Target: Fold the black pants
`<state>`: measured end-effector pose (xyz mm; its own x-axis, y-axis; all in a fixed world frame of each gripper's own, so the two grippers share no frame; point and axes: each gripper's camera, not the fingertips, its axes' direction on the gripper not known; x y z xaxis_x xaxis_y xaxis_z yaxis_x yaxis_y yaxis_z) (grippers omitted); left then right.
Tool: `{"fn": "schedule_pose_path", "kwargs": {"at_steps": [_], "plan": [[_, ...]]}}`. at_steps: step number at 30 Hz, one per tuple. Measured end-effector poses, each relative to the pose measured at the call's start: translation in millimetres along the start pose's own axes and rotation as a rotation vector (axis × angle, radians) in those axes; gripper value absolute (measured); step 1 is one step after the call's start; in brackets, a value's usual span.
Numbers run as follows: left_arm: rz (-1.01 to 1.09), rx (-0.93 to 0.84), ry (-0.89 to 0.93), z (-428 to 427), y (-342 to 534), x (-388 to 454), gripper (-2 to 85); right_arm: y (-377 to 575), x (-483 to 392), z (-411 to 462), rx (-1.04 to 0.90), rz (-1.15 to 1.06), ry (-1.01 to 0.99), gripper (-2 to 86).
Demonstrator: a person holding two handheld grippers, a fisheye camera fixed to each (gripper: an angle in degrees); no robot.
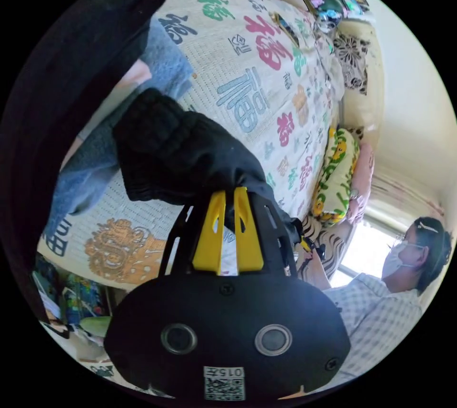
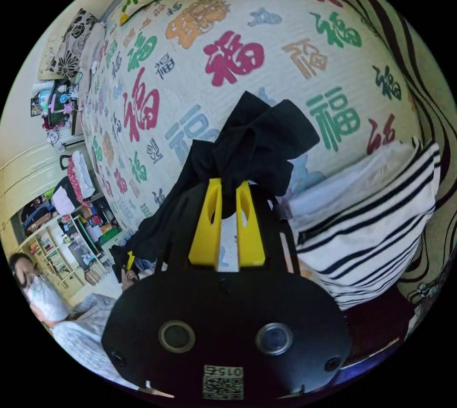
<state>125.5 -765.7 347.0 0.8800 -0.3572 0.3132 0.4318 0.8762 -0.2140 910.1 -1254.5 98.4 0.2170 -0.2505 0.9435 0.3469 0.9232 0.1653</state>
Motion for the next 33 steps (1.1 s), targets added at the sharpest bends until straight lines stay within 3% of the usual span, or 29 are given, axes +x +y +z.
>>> {"fn": "schedule_pose_path", "kwargs": {"at_steps": [4,8,12,16,18,24,26,29,33], "plan": [[-0.022,-0.135,-0.125,71,-18,10,4.8,25,42,18,-0.106,0.052,0.133,7.0],[-0.058,-0.209,-0.226,127,2,38,4.4,35,67,-14,0.034,0.007,0.01,2.6],[0.034,-0.232,-0.3,180,28,90,3.1,24,71,-15,-0.021,-0.138,-0.056,7.4],[0.253,-0.353,-0.174,281,53,175,2.8,9,49,31,-0.256,-0.336,0.113,2.8],[0.346,-0.437,-0.086,330,66,214,2.7,0,46,39,-0.236,-0.363,0.217,0.7],[0.632,-0.546,0.068,483,109,340,4.7,-21,93,-20,0.17,-0.191,-0.083,3.6],[0.714,-0.571,0.117,543,117,390,5.2,-19,116,-31,0.172,-0.112,-0.07,6.3],[0.873,-0.661,0.156,616,130,456,5.4,-1,125,-28,0.113,-0.272,-0.101,8.8],[1.03,-0.809,0.026,707,148,519,5.6,12,129,2,-0.066,-0.384,-0.007,10.5]]}}
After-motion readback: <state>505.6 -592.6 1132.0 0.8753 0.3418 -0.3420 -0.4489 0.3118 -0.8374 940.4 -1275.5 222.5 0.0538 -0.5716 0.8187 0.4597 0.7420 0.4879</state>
